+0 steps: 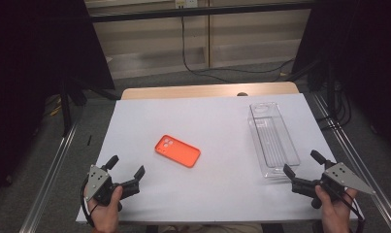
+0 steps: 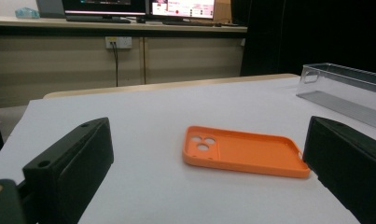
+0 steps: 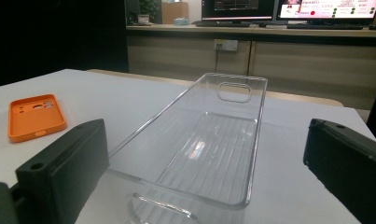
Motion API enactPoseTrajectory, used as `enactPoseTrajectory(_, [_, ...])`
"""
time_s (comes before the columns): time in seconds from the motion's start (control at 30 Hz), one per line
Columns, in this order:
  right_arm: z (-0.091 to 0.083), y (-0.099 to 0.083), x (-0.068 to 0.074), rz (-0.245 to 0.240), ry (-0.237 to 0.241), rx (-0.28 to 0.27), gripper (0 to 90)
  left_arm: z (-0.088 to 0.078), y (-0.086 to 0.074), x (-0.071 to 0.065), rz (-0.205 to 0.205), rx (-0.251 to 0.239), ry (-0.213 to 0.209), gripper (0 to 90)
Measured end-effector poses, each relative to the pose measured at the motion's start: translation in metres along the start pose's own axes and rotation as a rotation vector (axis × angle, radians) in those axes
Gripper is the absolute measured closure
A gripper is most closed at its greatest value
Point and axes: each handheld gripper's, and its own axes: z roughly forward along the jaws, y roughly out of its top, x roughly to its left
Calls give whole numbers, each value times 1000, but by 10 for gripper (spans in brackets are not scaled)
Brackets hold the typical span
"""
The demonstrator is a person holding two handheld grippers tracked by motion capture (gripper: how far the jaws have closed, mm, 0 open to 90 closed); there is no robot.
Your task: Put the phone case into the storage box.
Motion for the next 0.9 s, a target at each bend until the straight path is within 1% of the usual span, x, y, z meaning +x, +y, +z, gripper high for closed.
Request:
enactPoseTrajectory(0.1, [0,0,-1,3,2,2,0,1,0,-1,-2,3,-5,19])
enactPoseTrajectory(0.23, [-1,0,0,6,10,2,0,2,0,-2,3,13,-26,26])
enactPoseTrajectory(0.3, [-1,-1,-1,5,11,3,0,4,0,-3,-4,16,-35,27])
enactPoseTrajectory(0.33, [-1,-1,-1,4,10,2,0,4,0,-3,-2,27,-43,27])
enactPoseTrajectory(0.43, [-1,-1,-1,4,5,5,0,4,0,-3,-14,25,-45,30])
enactPoseTrajectory(0.5, [-1,-1,-1,8,5,9,0,5,1,-2,-15,34,-71,30])
enactPoseTrajectory(0.53, [-1,-1,-1,8,7,8,0,5,1,-2,-15,34,-71,30])
enactPoseTrajectory(0.57, [-1,-1,-1,8,9,9,0,5,1,-3,-15,39,-84,30])
enactPoseTrajectory(0.6, [-1,-1,-1,8,9,9,0,5,1,-3,-15,39,-84,30])
enactPoseTrajectory(0.63, [-1,-1,-1,9,11,12,0,6,1,-3,-20,40,-95,31])
enactPoseTrajectory(0.67, [-2,-1,-1,10,11,13,0,7,2,-4,-7,50,-109,30])
enactPoseTrajectory(0.7, [-2,-1,-1,10,10,11,0,7,2,-4,-7,50,-109,30])
enactPoseTrajectory(0.73, [-2,-1,-1,11,11,10,0,9,3,-5,10,60,-116,30])
enactPoseTrajectory(0.77, [-2,-1,0,11,13,11,0,10,3,-6,12,58,-124,30])
enactPoseTrajectory(0.8, [-2,-1,0,10,13,11,0,11,4,-6,3,53,-132,30])
enactPoseTrajectory(0.9, [-2,0,0,9,16,9,0,13,4,-9,16,55,-152,30])
